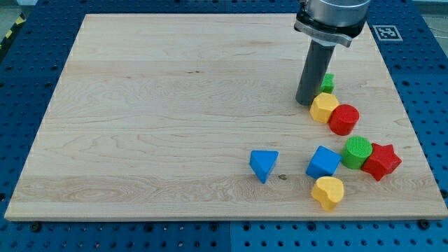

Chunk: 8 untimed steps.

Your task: Move the yellow hexagon into the red circle

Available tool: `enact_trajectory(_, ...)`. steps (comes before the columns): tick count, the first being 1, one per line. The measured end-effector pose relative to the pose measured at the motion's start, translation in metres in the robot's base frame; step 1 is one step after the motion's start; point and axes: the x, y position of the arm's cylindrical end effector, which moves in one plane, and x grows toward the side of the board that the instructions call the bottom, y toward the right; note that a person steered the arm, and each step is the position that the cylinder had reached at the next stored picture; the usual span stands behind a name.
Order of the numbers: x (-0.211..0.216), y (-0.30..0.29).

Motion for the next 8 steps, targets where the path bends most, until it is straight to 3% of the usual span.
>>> enact_trajectory(8,0.019,0.057)
